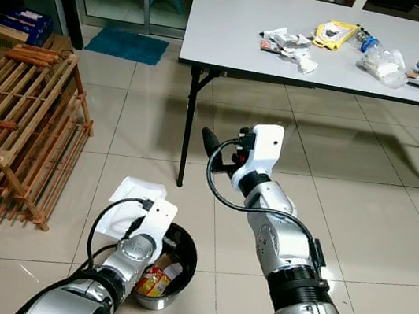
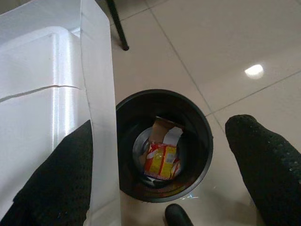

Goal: Picking trash to rubbish bin

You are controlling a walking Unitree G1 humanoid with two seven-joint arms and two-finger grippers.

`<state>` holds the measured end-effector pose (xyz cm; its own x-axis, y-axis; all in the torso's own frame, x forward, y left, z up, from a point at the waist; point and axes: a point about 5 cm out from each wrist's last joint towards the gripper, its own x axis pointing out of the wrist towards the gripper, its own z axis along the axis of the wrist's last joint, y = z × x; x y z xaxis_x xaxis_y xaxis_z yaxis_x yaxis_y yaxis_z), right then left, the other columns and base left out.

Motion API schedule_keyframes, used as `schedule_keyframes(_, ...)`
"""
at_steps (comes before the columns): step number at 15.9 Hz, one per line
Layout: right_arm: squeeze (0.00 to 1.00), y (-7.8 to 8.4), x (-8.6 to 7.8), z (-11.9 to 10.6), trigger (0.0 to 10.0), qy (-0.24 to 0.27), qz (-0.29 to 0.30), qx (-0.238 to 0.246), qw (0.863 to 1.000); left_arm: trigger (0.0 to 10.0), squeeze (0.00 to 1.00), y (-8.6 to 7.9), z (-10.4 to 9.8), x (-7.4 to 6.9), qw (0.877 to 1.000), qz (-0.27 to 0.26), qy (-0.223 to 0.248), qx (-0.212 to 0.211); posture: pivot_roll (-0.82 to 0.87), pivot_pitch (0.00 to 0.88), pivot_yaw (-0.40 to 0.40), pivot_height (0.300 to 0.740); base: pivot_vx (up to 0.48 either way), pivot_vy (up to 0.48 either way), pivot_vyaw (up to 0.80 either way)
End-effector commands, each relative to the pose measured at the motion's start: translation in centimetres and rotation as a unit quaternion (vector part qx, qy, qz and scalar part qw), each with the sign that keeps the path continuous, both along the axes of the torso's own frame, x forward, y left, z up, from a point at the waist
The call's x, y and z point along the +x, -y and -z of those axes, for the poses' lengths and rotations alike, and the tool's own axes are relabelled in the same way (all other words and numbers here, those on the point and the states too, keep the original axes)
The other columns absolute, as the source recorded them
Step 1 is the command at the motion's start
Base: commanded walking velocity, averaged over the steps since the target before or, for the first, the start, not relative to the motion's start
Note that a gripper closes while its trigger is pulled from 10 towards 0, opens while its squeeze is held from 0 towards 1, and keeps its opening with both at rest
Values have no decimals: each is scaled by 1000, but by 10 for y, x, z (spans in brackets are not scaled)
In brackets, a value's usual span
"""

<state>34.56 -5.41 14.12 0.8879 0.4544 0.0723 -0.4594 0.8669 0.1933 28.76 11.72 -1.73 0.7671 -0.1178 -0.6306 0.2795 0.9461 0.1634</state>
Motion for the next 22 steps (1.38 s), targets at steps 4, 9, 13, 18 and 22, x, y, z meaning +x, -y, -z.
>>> schedule_keyframes(4,0,0,2,-8,10000,11,-5,0,1000,10000,0,-8,-1,2,999,-41,4,12,-8,23,-29,716,0,0,0)
schedule_keyframes(9,0,16,0,19,10000,-39,42,-33,998,10000,0,-27,-31,30,981,-168,89,-41,-9,16,-31,716,0,0,0)
schedule_keyframes(13,0,27,-1,33,10000,-70,73,-50,994,10000,0,-27,-54,46,967,-188,152,-77,-9,4,-32,716,0,0,0)
schedule_keyframes(18,0,32,-1,44,10000,-93,93,-62,989,10000,0,-23,-92,67,943,-179,250,-131,-3,0,-34,716,0,0,0)
schedule_keyframes(22,0,30,-4,52,10000,-111,85,-70,988,10000,0,-15,-130,84,912,-166,320,-196,2,0,-41,716,0,0,0)
